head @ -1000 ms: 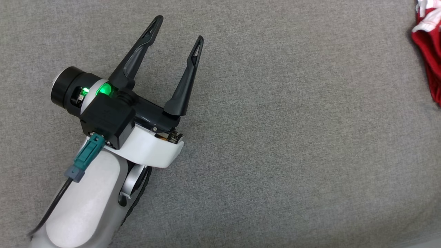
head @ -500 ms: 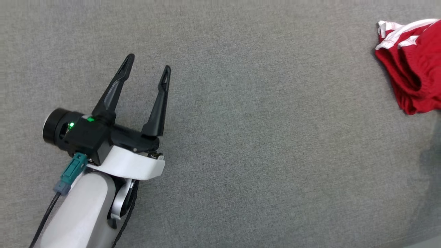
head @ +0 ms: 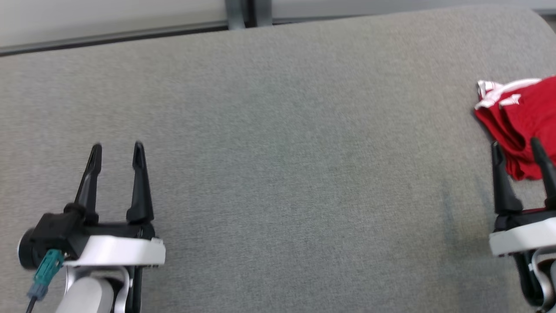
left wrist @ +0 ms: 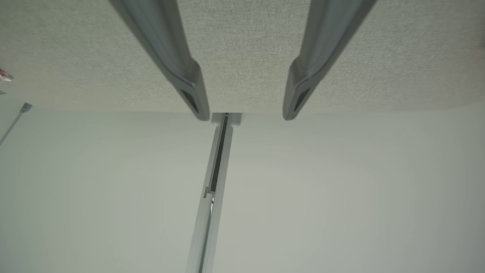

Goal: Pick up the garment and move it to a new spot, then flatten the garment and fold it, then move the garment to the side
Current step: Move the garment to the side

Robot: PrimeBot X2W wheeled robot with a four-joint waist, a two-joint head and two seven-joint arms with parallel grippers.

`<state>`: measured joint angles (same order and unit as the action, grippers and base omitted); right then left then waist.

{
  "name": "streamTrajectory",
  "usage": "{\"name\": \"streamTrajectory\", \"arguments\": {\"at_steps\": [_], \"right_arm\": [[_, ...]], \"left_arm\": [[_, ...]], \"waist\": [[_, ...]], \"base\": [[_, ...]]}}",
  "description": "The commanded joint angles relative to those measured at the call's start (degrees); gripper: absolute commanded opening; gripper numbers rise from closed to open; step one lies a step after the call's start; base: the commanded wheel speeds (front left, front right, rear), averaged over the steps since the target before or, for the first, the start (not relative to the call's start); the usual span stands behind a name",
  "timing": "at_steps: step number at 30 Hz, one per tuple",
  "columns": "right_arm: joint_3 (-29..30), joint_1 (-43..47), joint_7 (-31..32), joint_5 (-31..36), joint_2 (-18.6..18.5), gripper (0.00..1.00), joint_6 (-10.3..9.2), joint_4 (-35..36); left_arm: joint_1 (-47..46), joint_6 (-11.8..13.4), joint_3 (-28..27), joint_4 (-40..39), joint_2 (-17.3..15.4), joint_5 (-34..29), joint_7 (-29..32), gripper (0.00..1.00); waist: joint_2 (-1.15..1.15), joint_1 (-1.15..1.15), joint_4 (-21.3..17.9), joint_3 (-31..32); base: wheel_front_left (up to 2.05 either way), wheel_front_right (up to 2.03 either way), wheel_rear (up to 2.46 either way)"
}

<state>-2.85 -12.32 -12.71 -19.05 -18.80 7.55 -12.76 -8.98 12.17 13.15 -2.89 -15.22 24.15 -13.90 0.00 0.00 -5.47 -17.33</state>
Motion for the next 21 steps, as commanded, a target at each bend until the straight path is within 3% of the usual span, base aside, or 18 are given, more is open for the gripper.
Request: {"name": "streamTrajectory", "arguments": {"at_steps": [1, 8, 21], "right_arm": [[0.17, 1.58, 0.75, 0.98, 0.71, 1.00, -0.12, 1.71], [2.54, 8.02, 6.18, 4.67, 5.98, 1.00, -0.12, 10.23], [3.52, 18.63, 11.76, 5.90, 8.62, 1.00, -0.12, 16.24]], "left_arm": [[1.56, 0.25, -0.52, 0.19, -0.19, 0.51, -0.20, 1.00], [8.22, 0.69, -1.39, 0.60, -1.28, 2.10, 0.54, 1.00], [16.89, 1.66, -1.11, 0.20, -2.47, 3.50, 2.56, 1.00]], "waist": [[0.00, 0.00, 3.11, 3.63], [0.00, 0.00, 4.74, 9.15], [0.00, 0.00, 5.39, 18.79]], "base": [[0.00, 0.00, 0.00], [0.00, 0.00, 0.00], [0.00, 0.00, 0.00]]}}
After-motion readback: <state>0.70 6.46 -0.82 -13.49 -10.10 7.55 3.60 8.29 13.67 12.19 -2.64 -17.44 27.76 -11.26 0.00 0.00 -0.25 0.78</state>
